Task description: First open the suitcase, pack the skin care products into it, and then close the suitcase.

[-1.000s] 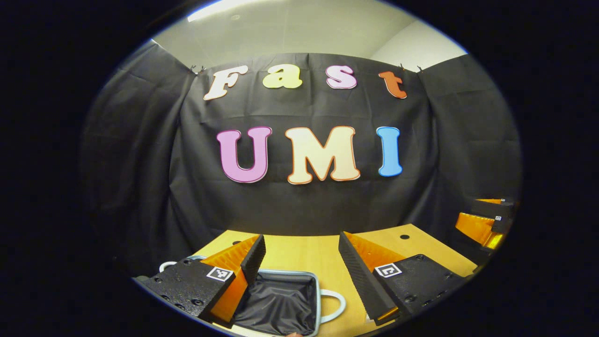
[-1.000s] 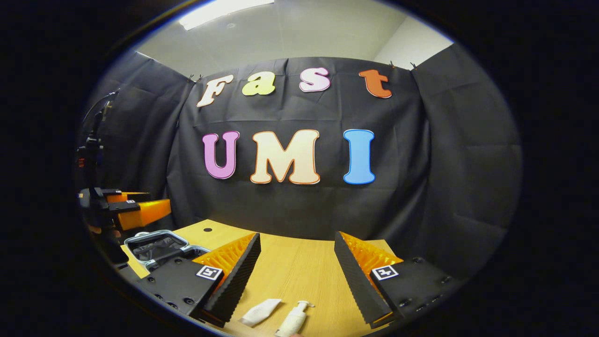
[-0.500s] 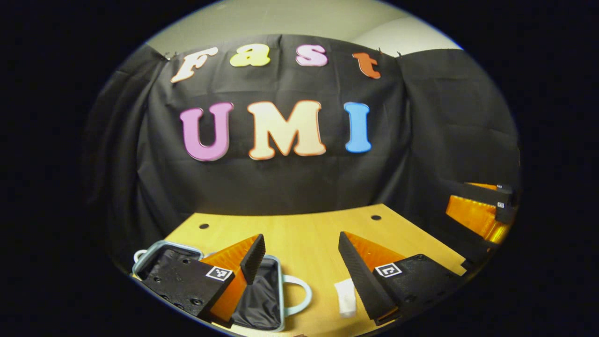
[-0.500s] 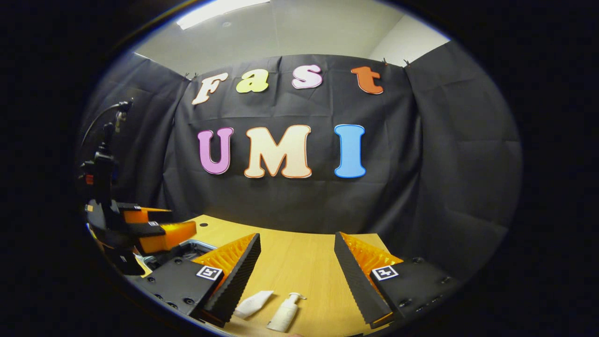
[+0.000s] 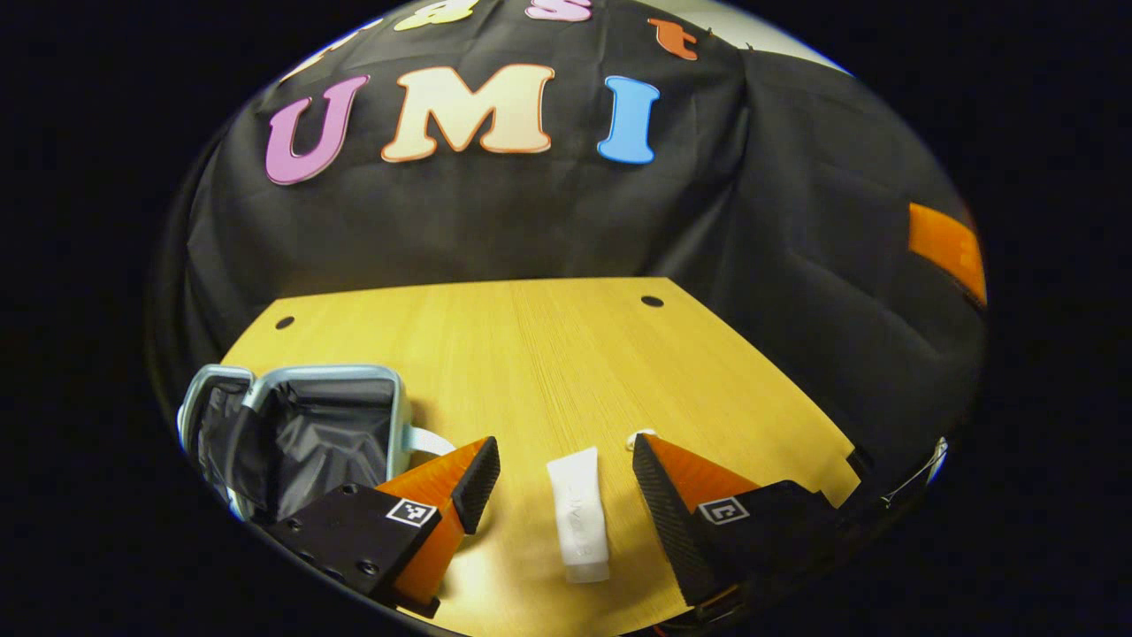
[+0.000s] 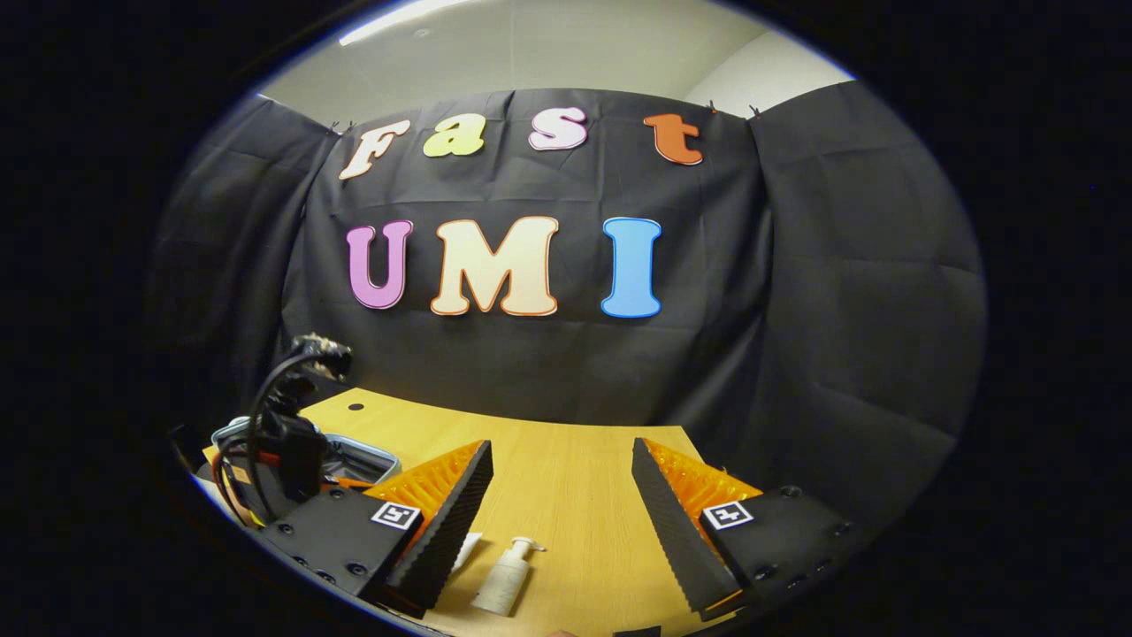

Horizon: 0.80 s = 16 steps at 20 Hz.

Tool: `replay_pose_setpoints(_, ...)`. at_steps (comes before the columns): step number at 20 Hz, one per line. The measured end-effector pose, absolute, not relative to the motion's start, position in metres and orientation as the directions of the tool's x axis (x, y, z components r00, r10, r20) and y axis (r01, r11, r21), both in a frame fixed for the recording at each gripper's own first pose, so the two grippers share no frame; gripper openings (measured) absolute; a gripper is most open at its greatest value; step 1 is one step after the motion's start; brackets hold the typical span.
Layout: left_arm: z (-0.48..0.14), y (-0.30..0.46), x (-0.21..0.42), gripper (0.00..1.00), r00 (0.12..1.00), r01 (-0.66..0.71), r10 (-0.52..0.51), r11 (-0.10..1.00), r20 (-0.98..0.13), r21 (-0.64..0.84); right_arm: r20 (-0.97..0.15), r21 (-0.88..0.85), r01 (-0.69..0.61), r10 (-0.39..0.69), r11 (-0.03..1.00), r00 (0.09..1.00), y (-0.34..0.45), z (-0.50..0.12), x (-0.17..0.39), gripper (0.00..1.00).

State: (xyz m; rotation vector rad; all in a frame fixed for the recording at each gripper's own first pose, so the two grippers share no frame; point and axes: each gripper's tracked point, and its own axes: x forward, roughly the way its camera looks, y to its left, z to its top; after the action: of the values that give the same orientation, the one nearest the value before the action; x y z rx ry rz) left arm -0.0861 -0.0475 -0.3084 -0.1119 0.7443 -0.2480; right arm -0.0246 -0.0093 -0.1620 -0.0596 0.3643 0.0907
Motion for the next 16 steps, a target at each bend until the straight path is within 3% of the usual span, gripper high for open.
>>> replay_pose_setpoints(11,-0.405,-0.084,-0.074,0.89,0.538,0.135,-0.291,0.956,-0.791,-0.26,-0.459,-0.055,-0.099,0.063,0.994,0.886,-0.008,-0.201,-0.025,1.0)
replay_pose_setpoints(13,-0.422,-0.079,-0.081,0.79,0.506,0.099,-0.281,0.958,-0.816,-0.268,-0.486,-0.054,-0.106,0.067,0.993,0.871,-0.005,-0.213,-0.023,1.0)
replay_pose_setpoints(14,-0.425,-0.078,-0.087,0.55,0.492,0.065,-0.286,0.954,-0.822,-0.293,-0.503,-0.05,-0.11,0.07,0.993,0.862,-0.003,-0.221,-0.022,1.0)
replay_pose_setpoints(15,-0.42,-0.077,-0.086,0.43,0.503,0.044,-0.293,0.948,-0.813,-0.314,-0.525,-0.047,-0.113,0.072,0.992,0.848,-0.001,-0.229,-0.022,1.0)
replay_pose_setpoints(16,-0.427,-0.078,-0.079,0.48,0.525,0.035,-0.299,0.943,-0.796,-0.331,-0.545,-0.042,-0.116,0.075,0.992,0.835,0.001,-0.239,-0.021,1.0)
